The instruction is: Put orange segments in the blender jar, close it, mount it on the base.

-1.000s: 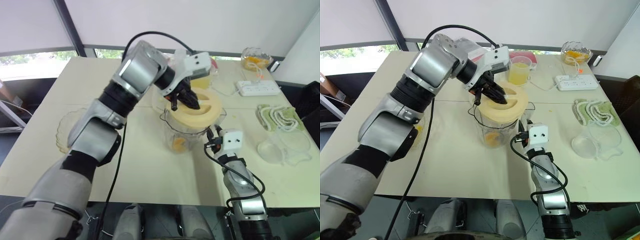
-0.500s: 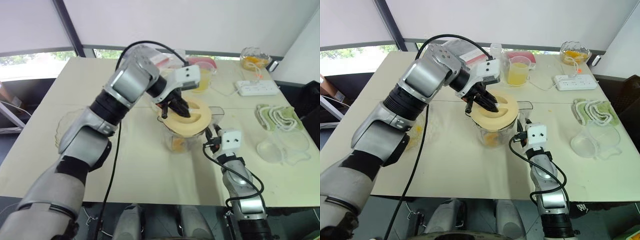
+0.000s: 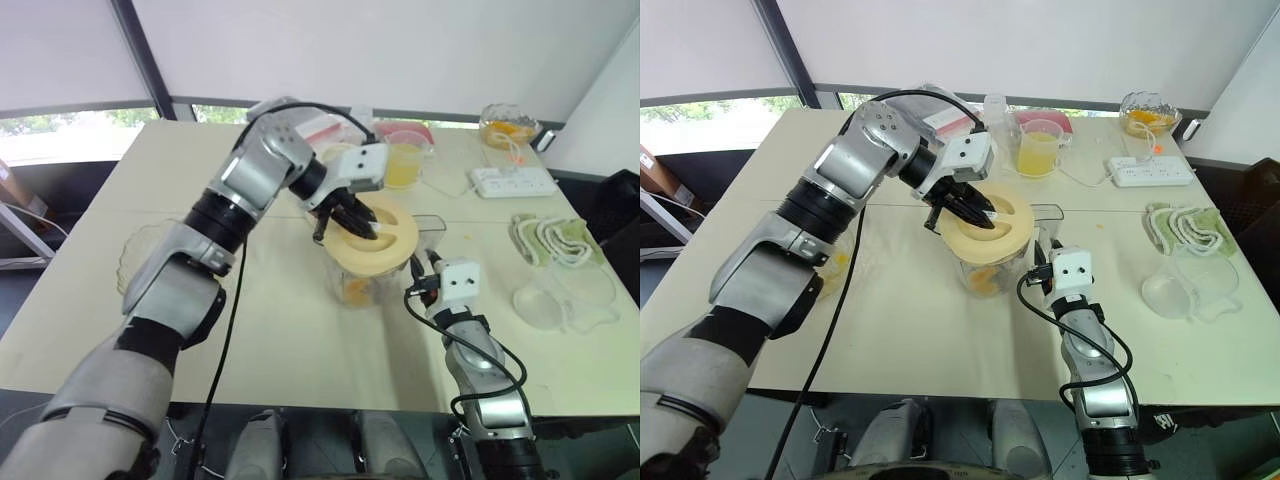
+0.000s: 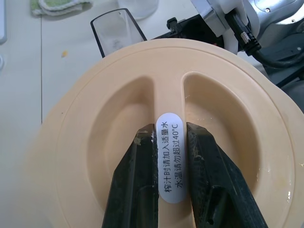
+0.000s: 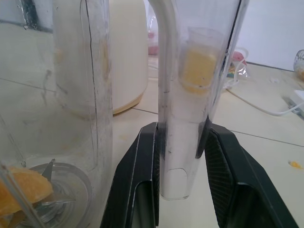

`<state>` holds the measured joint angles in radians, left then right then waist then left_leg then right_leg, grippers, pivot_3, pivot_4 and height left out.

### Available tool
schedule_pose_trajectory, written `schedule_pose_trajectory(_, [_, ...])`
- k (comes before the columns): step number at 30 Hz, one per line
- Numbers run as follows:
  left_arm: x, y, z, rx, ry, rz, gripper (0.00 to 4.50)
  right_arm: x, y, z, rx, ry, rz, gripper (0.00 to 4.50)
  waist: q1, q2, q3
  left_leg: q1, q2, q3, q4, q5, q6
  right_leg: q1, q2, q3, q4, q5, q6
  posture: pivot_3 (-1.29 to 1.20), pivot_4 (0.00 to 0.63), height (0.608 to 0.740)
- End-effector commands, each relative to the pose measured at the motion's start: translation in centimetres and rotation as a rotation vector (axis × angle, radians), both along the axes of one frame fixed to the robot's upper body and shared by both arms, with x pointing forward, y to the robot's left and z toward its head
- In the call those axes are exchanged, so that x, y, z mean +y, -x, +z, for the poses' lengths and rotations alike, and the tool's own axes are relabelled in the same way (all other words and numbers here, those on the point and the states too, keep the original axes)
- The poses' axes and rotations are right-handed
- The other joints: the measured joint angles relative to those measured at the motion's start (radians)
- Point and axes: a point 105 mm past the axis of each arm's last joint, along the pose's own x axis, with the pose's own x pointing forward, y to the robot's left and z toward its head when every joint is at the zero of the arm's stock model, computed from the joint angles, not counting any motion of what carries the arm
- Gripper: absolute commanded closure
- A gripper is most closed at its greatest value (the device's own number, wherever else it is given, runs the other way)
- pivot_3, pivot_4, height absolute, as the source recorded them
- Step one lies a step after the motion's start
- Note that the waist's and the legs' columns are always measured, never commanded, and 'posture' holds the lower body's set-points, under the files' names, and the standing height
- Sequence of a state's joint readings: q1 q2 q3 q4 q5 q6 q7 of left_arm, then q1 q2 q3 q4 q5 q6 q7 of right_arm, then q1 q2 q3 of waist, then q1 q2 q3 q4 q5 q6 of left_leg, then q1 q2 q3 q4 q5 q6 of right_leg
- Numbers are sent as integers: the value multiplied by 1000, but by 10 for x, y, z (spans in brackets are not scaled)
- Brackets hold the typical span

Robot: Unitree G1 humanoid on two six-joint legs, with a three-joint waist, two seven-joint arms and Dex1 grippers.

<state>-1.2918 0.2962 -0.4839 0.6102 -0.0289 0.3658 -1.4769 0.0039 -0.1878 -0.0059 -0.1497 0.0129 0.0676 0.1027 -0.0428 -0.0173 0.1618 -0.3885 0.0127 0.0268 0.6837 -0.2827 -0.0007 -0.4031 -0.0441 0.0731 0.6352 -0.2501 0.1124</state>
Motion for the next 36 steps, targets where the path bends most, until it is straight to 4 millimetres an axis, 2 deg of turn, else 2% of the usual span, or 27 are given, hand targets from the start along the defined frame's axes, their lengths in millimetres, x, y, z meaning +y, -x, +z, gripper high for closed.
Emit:
schedule_pose_trajectory(1, [13,-7,-34,93,-117,129,4243,-5,3,-10,43,35,-15,3669,0,-1,-2,0,0,0,0,0,0,0,0,0,0,0,0,0,150,740])
schedule_pose_trajectory(11, [5,-8,-45,249,-137,402,4243,-4,4,-11,50,38,-7,3669,0,0,-8,0,0,-1,-1,-1,1,1,0,0,-2,0,0,0,150,740])
schedule_pose_trajectory(20, [8,-10,-51,266,-166,552,4243,-3,4,-13,56,43,-2,3669,1,-1,-13,2,2,-2,-2,-1,1,4,-1,-1,-5,0,0,0,150,740])
schedule_pose_trajectory(24, [16,-17,-57,252,-162,674,4243,-2,5,-14,57,46,-1,3669,1,-1,-15,3,3,-2,-2,-1,1,5,-2,-1,-6,-1,0,0,150,740])
schedule_pose_trajectory(28, [24,-16,-61,255,-177,703,4243,-3,4,-14,54,44,-6,3669,1,-1,-17,5,3,-2,-3,-1,1,7,-3,-1,-6,-1,0,0,150,740])
schedule_pose_trajectory(36, [19,-15,-48,175,-121,616,4243,-2,1,-13,46,41,-11,3669,-1,0,-20,15,3,-2,-17,-2,1,11,-7,0,-20,0,-1,0,150,740])
